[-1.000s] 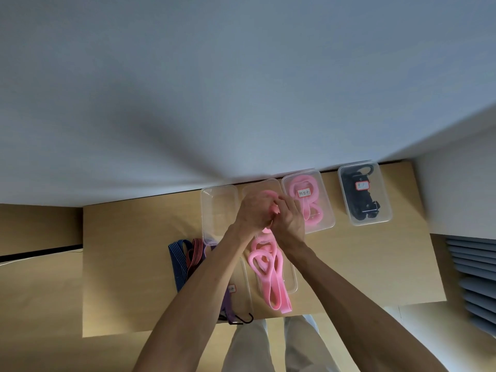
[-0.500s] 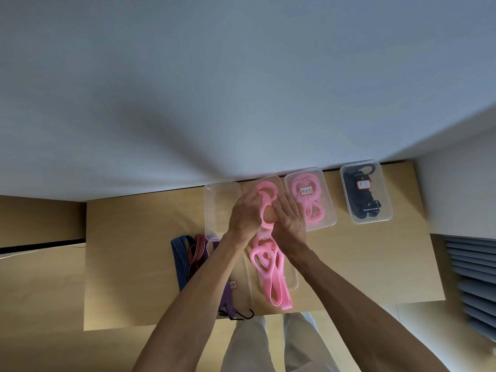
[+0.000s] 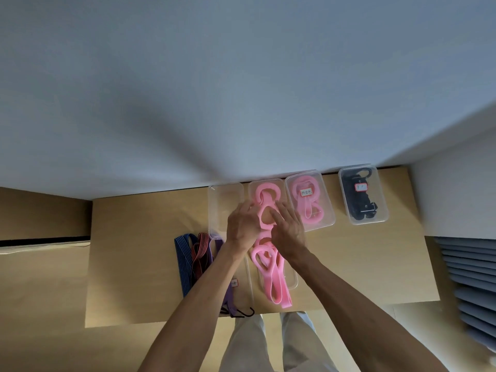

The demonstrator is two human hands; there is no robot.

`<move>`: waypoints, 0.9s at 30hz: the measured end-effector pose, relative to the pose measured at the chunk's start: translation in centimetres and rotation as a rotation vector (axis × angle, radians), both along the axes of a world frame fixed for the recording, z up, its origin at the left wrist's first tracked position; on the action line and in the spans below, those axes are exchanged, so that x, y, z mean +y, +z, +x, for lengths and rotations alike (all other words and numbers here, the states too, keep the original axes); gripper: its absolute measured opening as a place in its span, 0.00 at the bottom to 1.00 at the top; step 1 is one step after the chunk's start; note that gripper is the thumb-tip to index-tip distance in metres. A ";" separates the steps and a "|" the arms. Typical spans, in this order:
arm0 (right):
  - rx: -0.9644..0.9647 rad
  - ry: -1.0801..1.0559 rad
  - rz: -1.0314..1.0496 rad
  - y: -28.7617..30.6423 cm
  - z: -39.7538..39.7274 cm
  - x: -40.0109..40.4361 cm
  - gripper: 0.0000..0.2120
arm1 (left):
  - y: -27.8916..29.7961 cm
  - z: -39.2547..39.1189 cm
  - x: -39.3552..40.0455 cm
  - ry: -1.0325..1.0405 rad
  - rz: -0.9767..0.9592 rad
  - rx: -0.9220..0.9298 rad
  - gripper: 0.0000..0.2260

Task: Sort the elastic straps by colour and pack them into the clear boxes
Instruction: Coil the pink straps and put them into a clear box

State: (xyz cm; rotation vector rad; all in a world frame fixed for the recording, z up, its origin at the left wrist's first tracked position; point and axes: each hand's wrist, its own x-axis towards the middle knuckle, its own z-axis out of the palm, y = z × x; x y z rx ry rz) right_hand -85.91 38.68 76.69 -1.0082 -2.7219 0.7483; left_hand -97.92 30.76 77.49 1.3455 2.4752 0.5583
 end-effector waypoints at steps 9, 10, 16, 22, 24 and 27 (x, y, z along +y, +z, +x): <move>-0.393 0.011 -0.224 0.1 3.2 -3.1 0.10 | -0.3 3.8 -4.7 -0.034 -0.246 -0.124 0.08; -0.423 -0.005 -0.263 0.1 3.5 -3.6 0.11 | -0.6 4.1 -5.1 -0.048 -0.297 -0.134 0.09; -0.447 -0.170 -0.341 -0.6 4.1 -6.2 0.15 | -1.6 5.2 -6.1 -0.062 -0.404 -0.162 0.13; -0.363 -0.277 -0.393 -1.0 4.2 -7.3 0.16 | -2.2 5.4 -6.2 0.090 -0.348 -0.297 0.09; -0.325 -0.292 -0.389 -1.0 4.3 -7.5 0.14 | -2.1 5.4 -6.4 0.130 -0.283 -0.370 0.08; -0.222 -0.388 -0.433 -0.7 4.2 -7.6 0.07 | -1.9 5.3 -6.2 0.084 -0.209 -0.474 0.11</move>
